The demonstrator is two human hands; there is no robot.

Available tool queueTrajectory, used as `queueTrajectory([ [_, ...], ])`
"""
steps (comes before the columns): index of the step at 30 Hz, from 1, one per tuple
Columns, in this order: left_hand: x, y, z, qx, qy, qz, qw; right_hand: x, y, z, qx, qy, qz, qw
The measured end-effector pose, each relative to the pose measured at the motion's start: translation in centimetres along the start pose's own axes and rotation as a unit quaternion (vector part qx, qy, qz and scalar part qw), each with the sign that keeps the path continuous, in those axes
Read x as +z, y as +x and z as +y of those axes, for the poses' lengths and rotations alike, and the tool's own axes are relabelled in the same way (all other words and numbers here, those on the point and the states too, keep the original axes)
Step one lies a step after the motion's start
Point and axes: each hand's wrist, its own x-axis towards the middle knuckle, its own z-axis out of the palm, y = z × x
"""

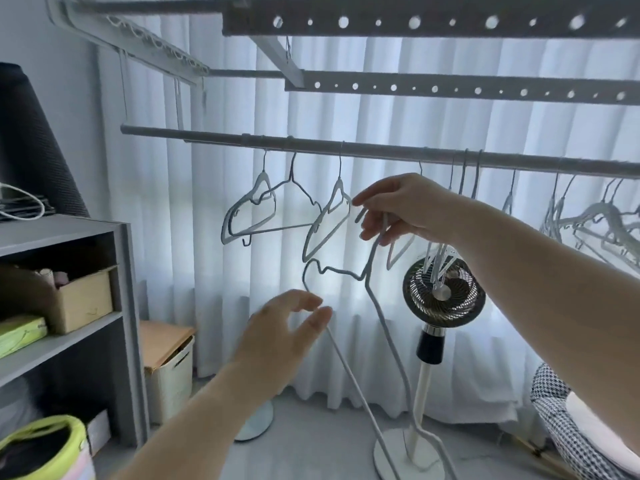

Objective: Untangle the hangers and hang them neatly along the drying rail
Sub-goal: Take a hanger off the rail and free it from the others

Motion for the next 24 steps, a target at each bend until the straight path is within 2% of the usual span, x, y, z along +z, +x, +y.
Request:
queueTrajectory([
  [4,1.9,0.8,1.3,-0.022,-0.145,-0.142,0.979,-0.1,0.7,0.1,0.000,0.037,0.070,0.997],
  [6,2.8,1.0,1.7,-0.042,-0.163,-0.171,0.971,-0.3,1.3,0.5,0.004,0.040,0.096,0.995],
  [11,4.4,2.2,1.6,-0.028,-0.017,-0.108,0.994,-0.9,3.4,1.7,0.008,0.100,0.137,0.985],
  [14,4.9,3.9,1.3,-0.015,0.060,-0.033,0.998,-1.7,4.8,2.2,0.005,0.136,0.144,0.980],
  [16,5.2,5.3,0.8,-0.012,0.086,-0.012,0.996,-2.4,5.8,2.3,0.005,0.157,0.144,0.977],
  [21,6.7,8.9,-0.1,-0.034,0.059,-0.079,0.995,-3.9,8.5,2.5,-0.013,0.173,0.135,0.976],
  [24,7.5,10.6,0.2,-0.054,-0.006,-0.077,0.996,-4.9,10.2,2.8,-0.020,0.172,0.123,0.977],
])
